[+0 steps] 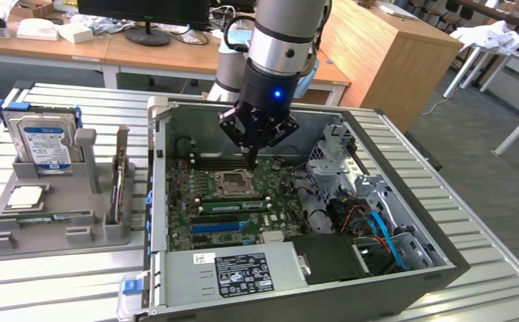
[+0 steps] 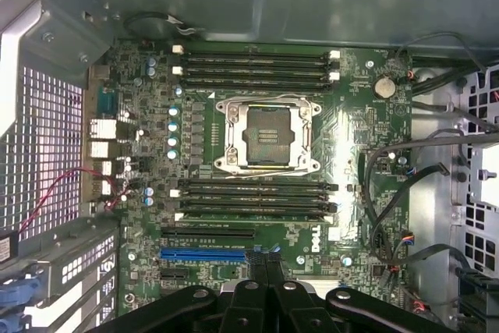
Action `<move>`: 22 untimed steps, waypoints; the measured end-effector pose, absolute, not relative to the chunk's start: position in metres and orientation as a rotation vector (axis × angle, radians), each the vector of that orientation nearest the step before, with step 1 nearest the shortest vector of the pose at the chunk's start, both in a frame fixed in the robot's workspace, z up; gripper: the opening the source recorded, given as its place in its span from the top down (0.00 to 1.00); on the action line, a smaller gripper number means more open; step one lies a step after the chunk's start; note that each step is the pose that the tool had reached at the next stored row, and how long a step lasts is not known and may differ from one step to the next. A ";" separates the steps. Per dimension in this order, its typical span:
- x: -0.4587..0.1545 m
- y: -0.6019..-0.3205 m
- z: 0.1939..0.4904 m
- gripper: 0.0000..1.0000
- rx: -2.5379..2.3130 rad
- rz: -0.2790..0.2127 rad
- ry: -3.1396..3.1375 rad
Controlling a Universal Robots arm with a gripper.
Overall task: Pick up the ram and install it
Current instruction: 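Press down the ram until it locks into place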
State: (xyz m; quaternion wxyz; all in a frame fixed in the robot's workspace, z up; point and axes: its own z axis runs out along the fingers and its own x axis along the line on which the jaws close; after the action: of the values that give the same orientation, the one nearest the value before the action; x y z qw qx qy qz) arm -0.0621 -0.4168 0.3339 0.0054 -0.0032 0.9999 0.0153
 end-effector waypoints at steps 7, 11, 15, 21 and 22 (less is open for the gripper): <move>-0.060 -0.417 0.334 0.90 -0.009 0.048 3.135; -0.059 -0.417 0.334 0.90 -0.009 0.048 3.135; -0.058 -0.417 0.334 0.90 -0.009 0.048 3.135; -0.056 -0.417 0.334 0.90 -0.008 0.048 3.135; -0.055 -0.417 0.334 0.90 -0.008 0.048 3.135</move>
State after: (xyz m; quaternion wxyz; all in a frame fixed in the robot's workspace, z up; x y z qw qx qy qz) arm -0.0555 -0.4167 0.3339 0.0032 -0.0027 0.9999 0.0153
